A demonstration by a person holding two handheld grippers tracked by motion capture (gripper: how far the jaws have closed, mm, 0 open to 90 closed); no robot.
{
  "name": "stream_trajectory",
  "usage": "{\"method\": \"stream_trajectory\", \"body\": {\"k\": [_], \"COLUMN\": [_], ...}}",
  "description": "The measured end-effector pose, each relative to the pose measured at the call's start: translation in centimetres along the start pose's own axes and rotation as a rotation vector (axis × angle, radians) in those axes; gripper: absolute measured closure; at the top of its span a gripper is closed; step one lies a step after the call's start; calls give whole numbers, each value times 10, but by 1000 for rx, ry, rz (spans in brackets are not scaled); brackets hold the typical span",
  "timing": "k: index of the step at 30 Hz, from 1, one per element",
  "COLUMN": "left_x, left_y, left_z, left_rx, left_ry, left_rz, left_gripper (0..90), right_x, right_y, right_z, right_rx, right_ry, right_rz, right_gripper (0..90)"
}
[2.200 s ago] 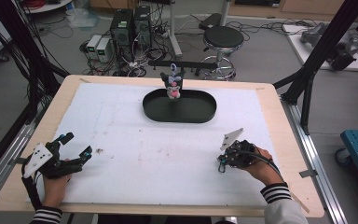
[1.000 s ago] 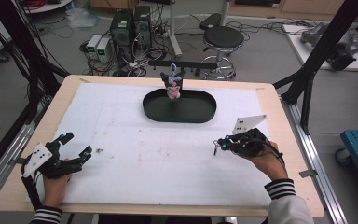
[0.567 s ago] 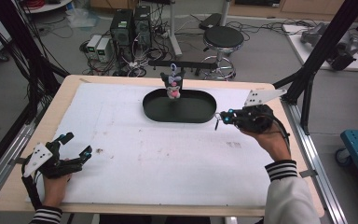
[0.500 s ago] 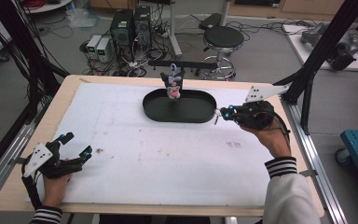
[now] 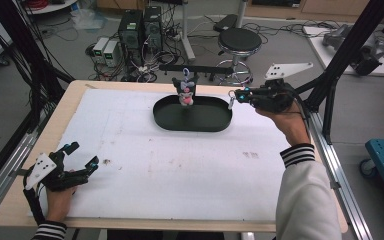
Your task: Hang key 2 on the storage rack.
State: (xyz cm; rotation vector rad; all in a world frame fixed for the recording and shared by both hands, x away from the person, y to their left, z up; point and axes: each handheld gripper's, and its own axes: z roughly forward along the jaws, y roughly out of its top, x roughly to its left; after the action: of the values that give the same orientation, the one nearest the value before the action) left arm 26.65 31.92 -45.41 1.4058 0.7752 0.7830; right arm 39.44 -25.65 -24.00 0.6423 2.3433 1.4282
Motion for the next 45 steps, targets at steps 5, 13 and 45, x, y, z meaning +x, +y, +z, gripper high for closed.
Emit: {"method": "stream_trajectory", "body": {"k": [5,13,45], "left_x": [0,0,0], "left_y": [0,0,0], "left_z": [0,0,1], "left_rx": [1,0,0], "left_ry": [0,1,1], "left_rz": [0,-3,-3], "left_gripper": [107,107,107], "right_x": [-12,-27,-73], "right_y": [8,20,52], "right_z": [4,10,60], "right_rx": [8,-2,152], "right_ry": [-15,-25,-41], "right_rz": [7,32,17], "right_gripper": [884,884,883]}}
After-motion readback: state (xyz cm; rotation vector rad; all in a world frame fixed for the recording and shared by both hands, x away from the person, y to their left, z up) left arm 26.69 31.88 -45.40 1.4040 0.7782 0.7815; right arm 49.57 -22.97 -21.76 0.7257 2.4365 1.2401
